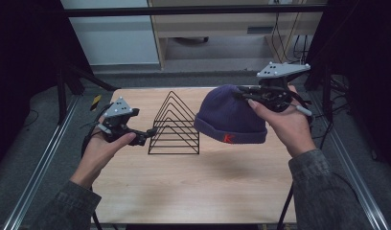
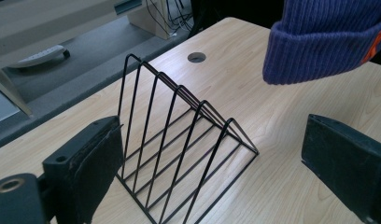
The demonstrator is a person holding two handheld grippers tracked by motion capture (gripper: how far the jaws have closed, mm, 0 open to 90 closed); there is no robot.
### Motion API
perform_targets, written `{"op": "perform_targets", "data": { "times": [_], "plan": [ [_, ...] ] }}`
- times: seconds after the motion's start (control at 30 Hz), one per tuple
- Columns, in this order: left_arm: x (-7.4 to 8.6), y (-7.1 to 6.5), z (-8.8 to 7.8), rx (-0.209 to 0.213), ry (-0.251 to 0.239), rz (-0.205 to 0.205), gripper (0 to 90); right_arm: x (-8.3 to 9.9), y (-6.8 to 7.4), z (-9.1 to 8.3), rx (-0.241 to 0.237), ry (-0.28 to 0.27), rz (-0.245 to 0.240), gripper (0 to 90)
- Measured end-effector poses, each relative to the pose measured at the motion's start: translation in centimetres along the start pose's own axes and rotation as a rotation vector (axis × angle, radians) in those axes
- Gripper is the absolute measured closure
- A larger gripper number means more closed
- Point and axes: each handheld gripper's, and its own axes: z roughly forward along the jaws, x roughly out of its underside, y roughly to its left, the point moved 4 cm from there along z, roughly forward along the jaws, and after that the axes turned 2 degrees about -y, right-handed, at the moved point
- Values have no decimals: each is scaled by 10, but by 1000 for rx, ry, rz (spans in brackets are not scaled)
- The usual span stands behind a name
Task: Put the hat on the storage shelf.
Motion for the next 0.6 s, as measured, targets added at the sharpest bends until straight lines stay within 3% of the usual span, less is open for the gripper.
{"op": "perform_targets", "data": {
  "times": [0.1,0.6],
  "plan": [
    [-6,-7,4,30,-13,3,50,-7,3,4,-4,-3,-9,793],
    [-18,-17,17,70,-20,40,84,-37,17,22,-24,-13,-38,793]
  ]
}}
